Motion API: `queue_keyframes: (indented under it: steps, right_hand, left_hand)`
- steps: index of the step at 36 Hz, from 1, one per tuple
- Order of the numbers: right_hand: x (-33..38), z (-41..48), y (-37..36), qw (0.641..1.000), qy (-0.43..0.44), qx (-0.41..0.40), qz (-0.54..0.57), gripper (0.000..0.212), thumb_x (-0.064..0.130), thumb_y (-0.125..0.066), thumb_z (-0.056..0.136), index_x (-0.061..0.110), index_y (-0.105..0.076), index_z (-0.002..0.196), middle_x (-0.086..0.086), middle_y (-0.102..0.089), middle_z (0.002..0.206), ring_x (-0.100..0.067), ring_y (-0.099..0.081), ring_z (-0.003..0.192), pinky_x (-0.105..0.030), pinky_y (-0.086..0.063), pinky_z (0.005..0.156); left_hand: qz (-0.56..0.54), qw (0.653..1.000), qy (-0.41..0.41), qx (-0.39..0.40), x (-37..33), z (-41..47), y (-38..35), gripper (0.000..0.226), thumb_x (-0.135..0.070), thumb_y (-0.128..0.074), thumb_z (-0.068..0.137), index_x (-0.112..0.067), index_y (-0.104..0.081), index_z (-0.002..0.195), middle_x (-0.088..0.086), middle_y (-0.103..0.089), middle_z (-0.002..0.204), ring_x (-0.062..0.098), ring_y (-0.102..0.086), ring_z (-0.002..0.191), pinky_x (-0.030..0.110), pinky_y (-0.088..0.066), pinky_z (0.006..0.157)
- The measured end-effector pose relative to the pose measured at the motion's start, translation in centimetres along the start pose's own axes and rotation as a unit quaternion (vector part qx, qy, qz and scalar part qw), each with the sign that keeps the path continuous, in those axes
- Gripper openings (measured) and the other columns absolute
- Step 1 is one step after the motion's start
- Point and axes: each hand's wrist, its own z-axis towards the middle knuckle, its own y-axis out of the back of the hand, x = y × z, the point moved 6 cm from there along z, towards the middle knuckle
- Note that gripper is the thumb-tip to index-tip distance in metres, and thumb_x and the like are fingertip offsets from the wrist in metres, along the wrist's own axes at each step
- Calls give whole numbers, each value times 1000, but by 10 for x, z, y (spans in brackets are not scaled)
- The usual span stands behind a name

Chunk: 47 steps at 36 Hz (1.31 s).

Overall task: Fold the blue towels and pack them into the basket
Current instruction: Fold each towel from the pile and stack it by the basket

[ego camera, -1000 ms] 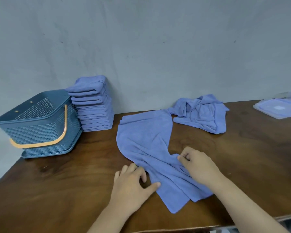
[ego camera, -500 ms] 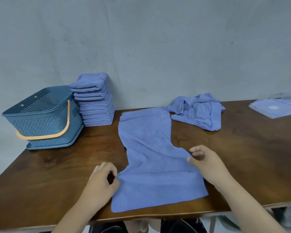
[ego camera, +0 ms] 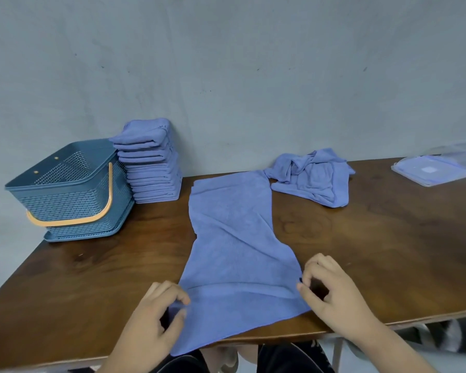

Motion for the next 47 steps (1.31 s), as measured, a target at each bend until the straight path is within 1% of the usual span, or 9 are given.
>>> queue_keyframes:
  steps: [4,10,19,22,28,31,37,43,47]
  right_hand:
    - [6,-3,-6,996,13,86,-10,18,32,-76,88,38,-61,80,12,-62,95,-16,-57,96,-39,-49,86]
    - [-1,-1,-16,989,20,140,-35,34,37,-76,87,48,-68,118,29,-62,129,-7,-52,130,-25,-39,105]
    - [-9,1,-15,997,-26,58,-36,16,43,-56,106,51,-60,120,29,-60,99,-2,-61,91,-12,-44,75]
    - [-9,11,-3,996,-74,26,43,18,42,-58,105,43,-61,123,9,-53,73,-5,-52,62,-21,-41,61]
    - [24,33,34,952,-135,-30,274,21,41,-71,94,22,-75,102,-21,-55,69,-17,-48,64,-29,-43,60]
    - [36,38,47,926,-147,-55,345,16,32,-73,92,19,-81,94,-6,-67,75,-10,-63,77,-17,-52,71]
    - [44,30,53,920,-109,14,376,48,-16,-59,96,19,-74,123,-15,-77,118,-31,-73,109,-36,-57,100]
    - [36,32,54,971,-110,-50,208,24,19,-87,85,30,-80,104,-3,-79,98,-26,-74,86,-37,-59,84]
    - [35,41,58,965,-111,-63,229,17,33,-78,90,23,-80,104,-5,-79,96,-21,-75,87,-30,-60,81]
  left_hand:
    - [38,997,-22,64,-2,-9,-4,23,-44,-82,84,-44,-61,94,-22,-61,103,6,-55,99,26,-41,89]
    - [32,995,2,94,5,-7,-7,29,-65,-84,81,-51,-66,100,-23,-63,116,7,-55,112,24,-36,100]
    - [5,998,37,49,11,-6,-8,10,-51,-67,99,-41,-67,96,-14,-68,107,13,-61,106,31,-44,94]
    - [-74,992,98,1,14,-5,0,27,-57,-61,101,-32,-69,107,-8,-71,103,9,-67,93,29,-50,78]
    - [-178,975,106,-86,2,11,23,37,-58,-56,100,-22,-65,106,2,-63,73,7,-55,66,17,-46,64]
    - [-188,972,92,-109,-7,21,33,37,-55,-56,100,-20,-64,107,1,-58,74,8,-51,67,18,-43,62]
    - [-184,970,80,-138,-14,35,51,44,-61,-50,103,-18,-62,107,-4,-54,81,7,-49,73,19,-38,66]
    - [-404,913,59,16,-8,37,47,39,-34,-68,86,-9,-56,113,15,-48,98,24,-46,86,30,-37,70]
    - [-316,941,63,105,0,36,45,68,-9,-59,64,-15,-51,131,12,-55,109,36,-40,78,35,-29,60]
